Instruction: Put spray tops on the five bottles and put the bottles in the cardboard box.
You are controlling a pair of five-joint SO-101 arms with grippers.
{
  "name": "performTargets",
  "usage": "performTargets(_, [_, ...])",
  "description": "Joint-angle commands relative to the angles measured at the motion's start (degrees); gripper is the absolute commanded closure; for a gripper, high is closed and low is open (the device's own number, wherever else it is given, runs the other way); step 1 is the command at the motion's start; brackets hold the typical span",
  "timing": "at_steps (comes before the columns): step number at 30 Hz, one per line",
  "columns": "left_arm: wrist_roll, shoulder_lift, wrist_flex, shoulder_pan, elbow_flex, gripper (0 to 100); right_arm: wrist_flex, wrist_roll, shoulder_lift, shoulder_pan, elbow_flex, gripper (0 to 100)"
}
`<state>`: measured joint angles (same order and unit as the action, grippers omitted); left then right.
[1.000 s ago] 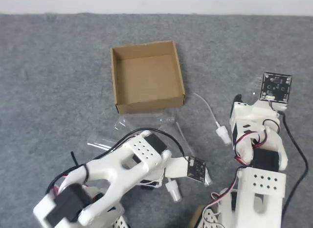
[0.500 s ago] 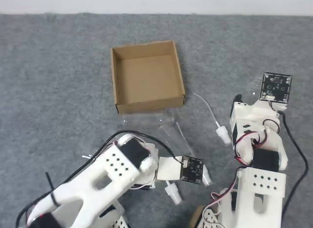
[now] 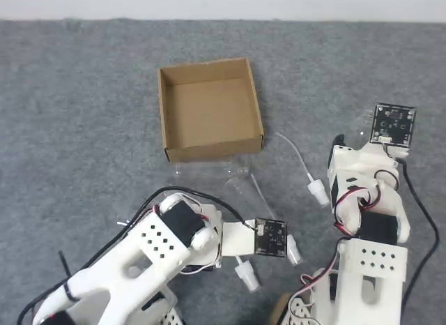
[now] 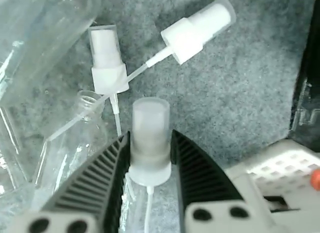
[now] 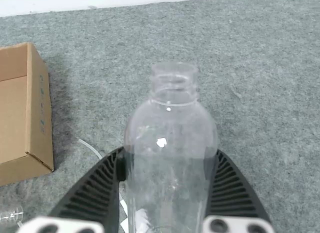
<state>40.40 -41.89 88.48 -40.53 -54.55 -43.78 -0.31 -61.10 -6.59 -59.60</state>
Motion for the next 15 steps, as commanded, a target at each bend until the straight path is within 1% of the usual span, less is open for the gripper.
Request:
performTargets(1, [-4.66,-6.42,0.09,0.18,2.15,96,1.01,-0.53,-2.07,-0.75,0.97,89.4])
performTargets(6, [-9.32,-12.75,-2.02,0.18,2.15,96,0.92,-0.53,-1.71,-0.75,0.88,89.4])
performTargets(9, [-10.81,-15.74,-3.16,0.18,2.15,96,1.10,-0.53,-1.63,-0.75,0.44,89.4])
performTargets(15, [-13.80,-19.52,-4.48,0.18,2.07,96,4.88,-0.53,-2.07,-0.75,-2.11,89.4])
